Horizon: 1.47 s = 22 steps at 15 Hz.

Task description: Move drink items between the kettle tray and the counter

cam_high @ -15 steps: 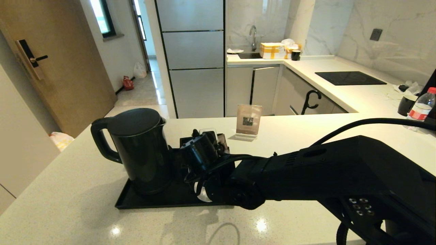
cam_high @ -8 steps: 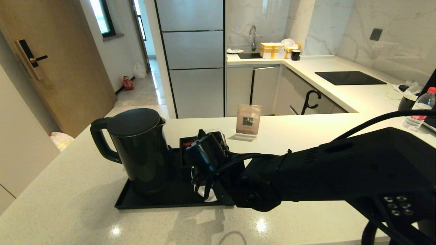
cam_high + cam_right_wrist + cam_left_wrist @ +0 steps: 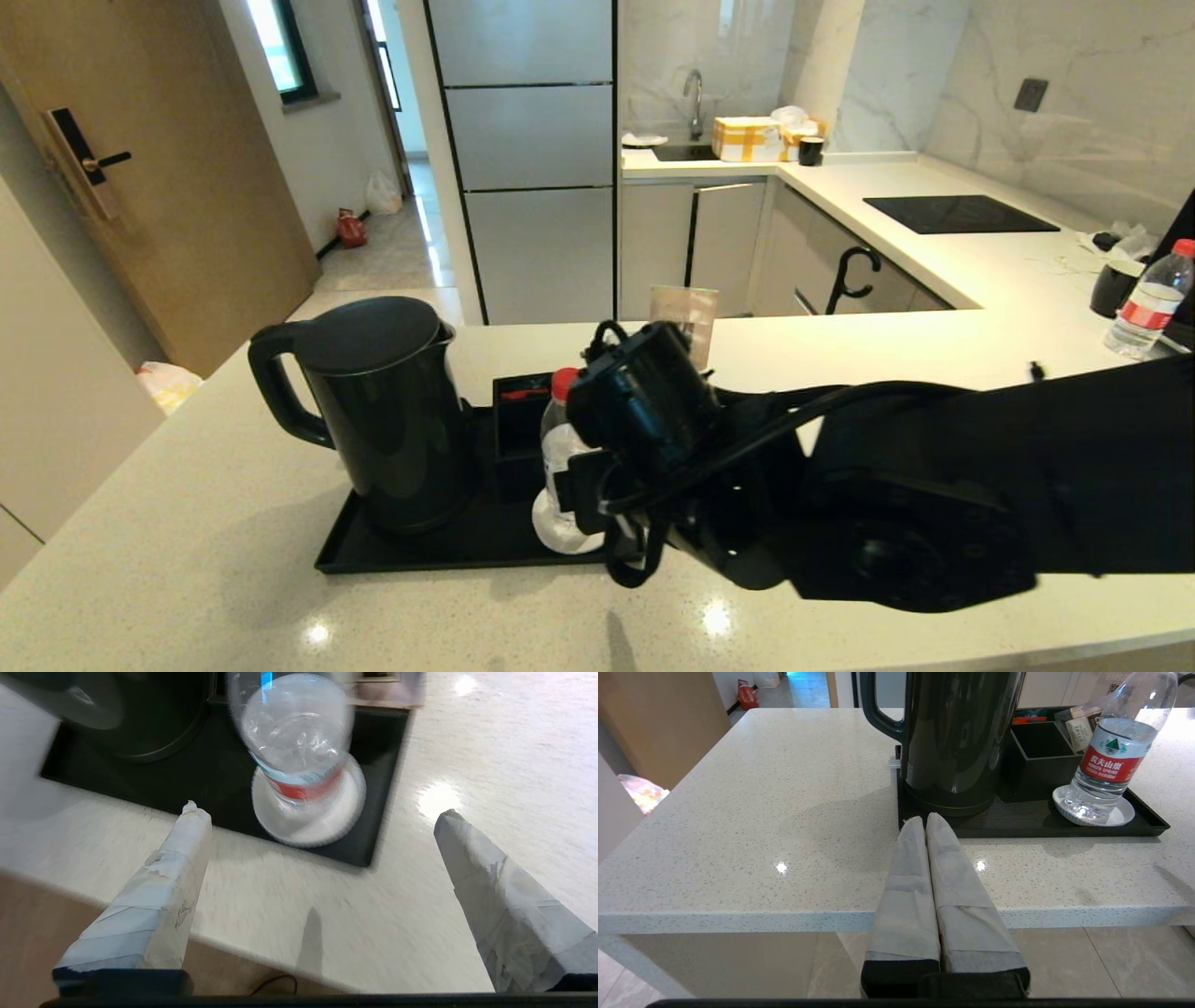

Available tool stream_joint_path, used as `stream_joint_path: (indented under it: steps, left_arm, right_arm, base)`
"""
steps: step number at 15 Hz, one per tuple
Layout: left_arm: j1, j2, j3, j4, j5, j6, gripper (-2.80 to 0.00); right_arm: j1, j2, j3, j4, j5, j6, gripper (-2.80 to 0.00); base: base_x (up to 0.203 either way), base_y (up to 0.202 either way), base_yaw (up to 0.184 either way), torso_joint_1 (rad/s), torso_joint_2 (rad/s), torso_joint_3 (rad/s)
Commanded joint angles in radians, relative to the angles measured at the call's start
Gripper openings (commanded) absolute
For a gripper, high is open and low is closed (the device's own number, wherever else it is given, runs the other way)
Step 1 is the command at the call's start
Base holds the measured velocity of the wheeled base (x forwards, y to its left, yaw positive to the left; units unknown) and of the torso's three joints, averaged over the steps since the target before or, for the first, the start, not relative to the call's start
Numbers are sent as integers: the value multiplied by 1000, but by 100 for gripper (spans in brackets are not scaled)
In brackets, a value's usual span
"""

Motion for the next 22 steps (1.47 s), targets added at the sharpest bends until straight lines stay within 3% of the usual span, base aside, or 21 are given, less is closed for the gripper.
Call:
stream_joint_path:
  steps: [1,2,4,8,12,16,22]
  left_arm:
    - [1,1,0,-1,0,0,-280]
    - [-1,1,0,-1,0,0,-280]
    - [1,1,0,-1,0,0,-280]
    - [0,1,0,-1,0,0,-280]
    - [1,1,0,-1,0,0,-280]
    - [1,1,0,-1,0,0,-280]
    - [1,1,0,-1,0,1,-280]
  right_arm:
    - [4,-189,73,21,10,2,0]
    - [0,-260,107,45,18,1,-280]
    - [-65,-423,151,121,45,-8,-280]
    - [-312,-745,140,420,231,-89,-280]
    - [-602,-1058,74,664,347,-135,-280]
    - [-867,-1343,33,757,412,-175,-280]
    - [-1041,-1673,148,870,426,-212,-280]
  base:
    - [0,0,0,0,0,0]
    - [0,0,0,0,0,0]
    - [0,0,0,0,0,0]
    - [0,0,0,0,0,0]
    - [0,0,0,0,0,0]
    - [0,0,0,0,0,0]
    - [0,0,0,0,0,0]
